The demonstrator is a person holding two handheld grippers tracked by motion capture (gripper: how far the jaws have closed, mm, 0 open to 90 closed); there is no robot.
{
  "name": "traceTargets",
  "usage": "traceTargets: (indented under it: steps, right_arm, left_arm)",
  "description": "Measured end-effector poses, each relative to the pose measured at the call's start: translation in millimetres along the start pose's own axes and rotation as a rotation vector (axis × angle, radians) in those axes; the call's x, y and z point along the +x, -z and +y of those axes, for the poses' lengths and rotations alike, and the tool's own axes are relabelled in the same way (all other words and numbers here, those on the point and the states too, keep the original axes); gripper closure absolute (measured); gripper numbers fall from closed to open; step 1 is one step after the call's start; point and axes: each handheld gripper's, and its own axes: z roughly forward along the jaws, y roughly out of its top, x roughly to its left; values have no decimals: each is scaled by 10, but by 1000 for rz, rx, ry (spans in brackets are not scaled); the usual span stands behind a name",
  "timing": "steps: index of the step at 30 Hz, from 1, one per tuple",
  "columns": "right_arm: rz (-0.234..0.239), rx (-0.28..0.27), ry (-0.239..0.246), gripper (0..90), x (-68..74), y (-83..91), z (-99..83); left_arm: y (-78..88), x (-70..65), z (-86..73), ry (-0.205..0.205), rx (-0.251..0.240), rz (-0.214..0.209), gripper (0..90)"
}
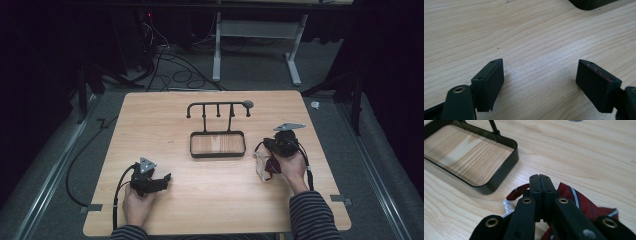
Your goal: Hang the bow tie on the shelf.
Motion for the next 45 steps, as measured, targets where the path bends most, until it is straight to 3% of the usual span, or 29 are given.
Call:
traceTargets:
  steps: [13, 25, 30, 45]
  right_arm:
    - [-3, -120, 27, 900, 130, 452, 108]
    - [14, -186, 79, 900, 316, 713, 260]
    - [21, -210, 107, 900, 402, 802, 300]
    - [50, -228, 126, 900, 555, 897, 394]
  left_arm:
    - [-3, 0, 2, -1, 0, 0, 230]
    - [-4, 1, 3, 1, -1, 1, 230]
    - [-5, 1, 3, 1, -2, 0, 230]
    - [-4, 2, 3, 1, -1, 2, 232]
